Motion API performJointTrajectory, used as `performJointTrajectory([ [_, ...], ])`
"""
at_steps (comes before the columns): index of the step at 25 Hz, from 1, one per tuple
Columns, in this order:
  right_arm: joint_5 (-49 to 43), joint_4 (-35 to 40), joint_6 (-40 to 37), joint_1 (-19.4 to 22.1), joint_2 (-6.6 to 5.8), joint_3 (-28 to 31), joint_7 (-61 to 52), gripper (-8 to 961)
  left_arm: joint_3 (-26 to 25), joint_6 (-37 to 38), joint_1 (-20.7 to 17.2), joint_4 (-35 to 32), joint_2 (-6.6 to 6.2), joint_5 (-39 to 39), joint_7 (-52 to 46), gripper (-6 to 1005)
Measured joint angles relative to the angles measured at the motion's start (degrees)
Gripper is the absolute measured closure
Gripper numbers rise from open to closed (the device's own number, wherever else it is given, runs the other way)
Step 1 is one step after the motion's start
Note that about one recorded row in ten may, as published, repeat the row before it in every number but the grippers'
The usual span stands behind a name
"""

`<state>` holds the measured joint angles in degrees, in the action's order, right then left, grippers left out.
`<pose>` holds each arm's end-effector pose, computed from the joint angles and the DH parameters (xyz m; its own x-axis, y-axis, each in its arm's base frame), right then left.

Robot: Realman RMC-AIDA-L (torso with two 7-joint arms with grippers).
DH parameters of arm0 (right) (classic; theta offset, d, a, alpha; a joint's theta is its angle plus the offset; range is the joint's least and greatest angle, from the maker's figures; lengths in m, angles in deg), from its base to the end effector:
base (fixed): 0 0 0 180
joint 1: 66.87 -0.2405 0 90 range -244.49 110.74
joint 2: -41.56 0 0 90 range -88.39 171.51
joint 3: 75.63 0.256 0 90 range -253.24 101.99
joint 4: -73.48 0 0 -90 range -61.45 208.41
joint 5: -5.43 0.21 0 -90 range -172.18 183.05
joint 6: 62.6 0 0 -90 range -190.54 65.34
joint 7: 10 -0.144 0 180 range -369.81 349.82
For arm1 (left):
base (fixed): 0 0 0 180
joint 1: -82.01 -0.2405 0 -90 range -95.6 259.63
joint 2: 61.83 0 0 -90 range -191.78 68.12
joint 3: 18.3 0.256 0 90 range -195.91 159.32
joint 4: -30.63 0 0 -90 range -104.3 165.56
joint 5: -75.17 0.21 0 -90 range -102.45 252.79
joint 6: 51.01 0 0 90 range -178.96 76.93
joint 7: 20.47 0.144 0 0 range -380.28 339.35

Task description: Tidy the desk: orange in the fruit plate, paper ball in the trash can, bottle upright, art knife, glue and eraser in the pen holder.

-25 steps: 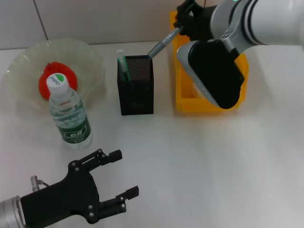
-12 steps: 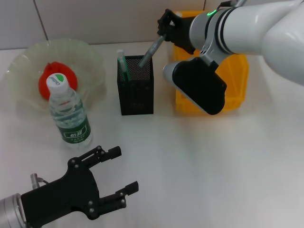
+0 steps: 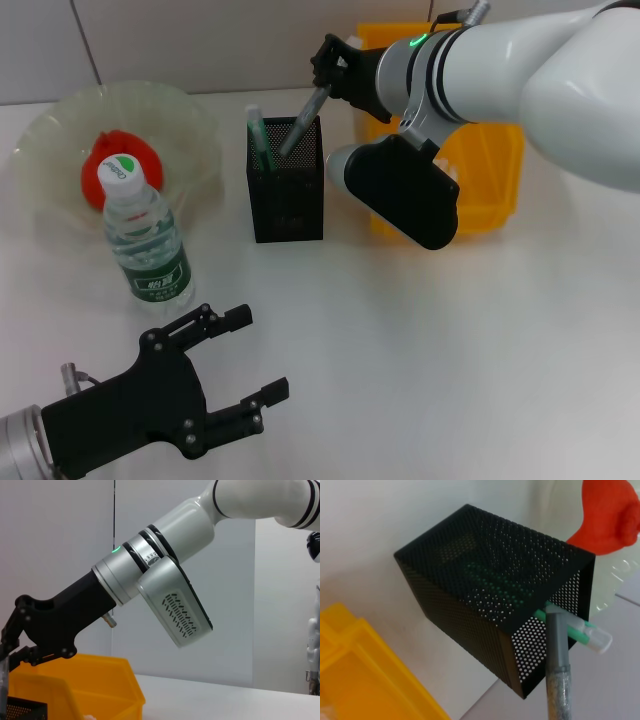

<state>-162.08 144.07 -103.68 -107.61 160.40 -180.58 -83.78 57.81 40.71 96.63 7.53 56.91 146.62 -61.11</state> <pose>0.0987 0.4220 -0.0544 0.0984 0.6393 0.7626 0.9786 -0.2014 0.0426 -0.2762 0.2291 -0.0552 0.7130 0.0218 0.7008 0.2576 -0.9378 -0.2329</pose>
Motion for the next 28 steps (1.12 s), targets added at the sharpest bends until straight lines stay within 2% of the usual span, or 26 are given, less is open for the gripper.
performJointTrajectory([
  [17, 0.0, -3.5, 4.1, -0.7, 0.38, -0.9, 1.8, 817, 0.1, 0.1, -0.5, 0.6, -0.03, 0.0, 0.2, 198],
  [28, 0.1, -3.7, 3.8, -0.8, 0.43, -1.4, 1.4, 712, 0.0, 0.2, -0.1, 1.4, -0.18, 0.0, 0.3, 198],
])
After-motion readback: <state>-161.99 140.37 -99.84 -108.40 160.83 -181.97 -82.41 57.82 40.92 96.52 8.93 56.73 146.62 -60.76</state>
